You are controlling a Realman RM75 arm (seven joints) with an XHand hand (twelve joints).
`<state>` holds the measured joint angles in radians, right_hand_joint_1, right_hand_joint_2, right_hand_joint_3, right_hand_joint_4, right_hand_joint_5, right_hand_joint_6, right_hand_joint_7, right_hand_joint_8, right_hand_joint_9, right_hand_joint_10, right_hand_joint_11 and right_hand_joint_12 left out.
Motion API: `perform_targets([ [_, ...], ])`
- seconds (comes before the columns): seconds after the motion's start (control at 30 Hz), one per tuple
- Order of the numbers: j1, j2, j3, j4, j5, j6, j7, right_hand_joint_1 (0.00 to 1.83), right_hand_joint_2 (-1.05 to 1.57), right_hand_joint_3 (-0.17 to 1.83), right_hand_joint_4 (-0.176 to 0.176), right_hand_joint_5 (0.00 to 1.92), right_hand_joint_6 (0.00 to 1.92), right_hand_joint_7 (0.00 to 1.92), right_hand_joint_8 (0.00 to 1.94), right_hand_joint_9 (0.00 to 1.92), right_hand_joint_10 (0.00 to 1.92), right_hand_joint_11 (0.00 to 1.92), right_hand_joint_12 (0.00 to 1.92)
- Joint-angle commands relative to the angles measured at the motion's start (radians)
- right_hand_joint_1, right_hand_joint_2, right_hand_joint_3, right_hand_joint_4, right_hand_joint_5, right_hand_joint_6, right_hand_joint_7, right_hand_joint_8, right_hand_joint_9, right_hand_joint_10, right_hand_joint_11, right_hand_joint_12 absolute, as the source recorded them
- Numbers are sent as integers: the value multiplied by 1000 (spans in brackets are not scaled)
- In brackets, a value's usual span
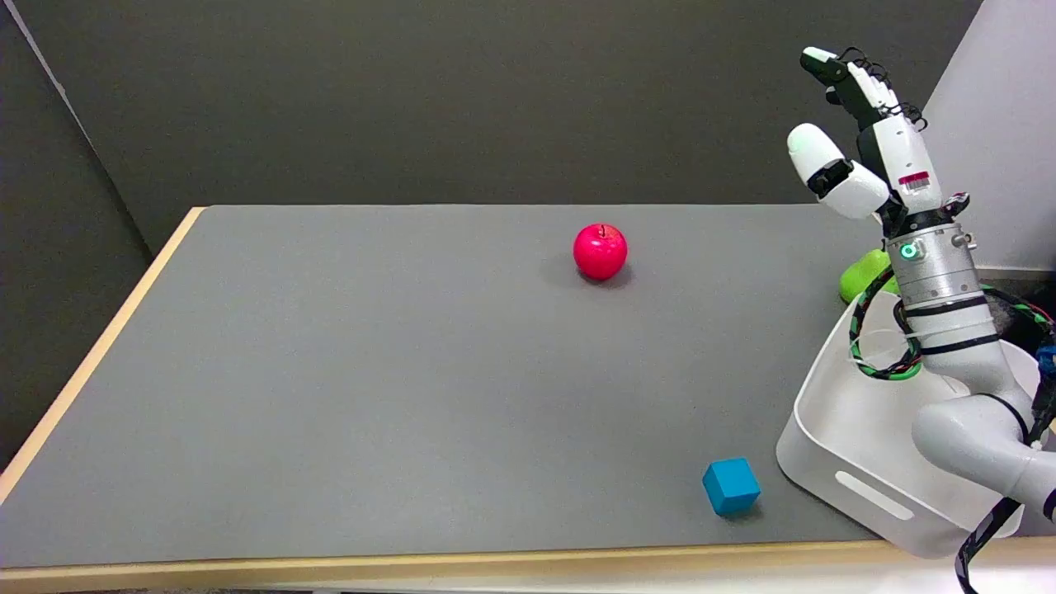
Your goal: Pick up the red apple.
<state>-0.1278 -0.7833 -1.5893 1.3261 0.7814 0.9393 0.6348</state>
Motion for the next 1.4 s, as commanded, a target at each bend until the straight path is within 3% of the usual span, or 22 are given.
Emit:
perform_targets([
  [0.03,25,7,5,9,-35,-34,-5,80,635,1025,113,184,460,239,305,122,557,57,1060],
  [0.4,129,35,58,89,-311,-258,-6,92,633,1023,112,185,462,238,307,123,559,54,1055],
  [0.73,522,42,-279,-46,-505,-436,-6,117,623,1014,104,180,455,233,309,121,565,47,1049],
  [0.87,638,1,-405,-109,-545,-543,-6,124,618,1010,101,180,455,226,306,115,562,39,1042],
  [1.07,719,-94,-469,-176,-648,-653,-6,128,615,1009,99,177,455,214,300,104,556,32,1033],
  [1.4,839,-226,-534,-514,-658,-688,1,127,613,1013,104,143,431,147,265,60,514,1,992],
])
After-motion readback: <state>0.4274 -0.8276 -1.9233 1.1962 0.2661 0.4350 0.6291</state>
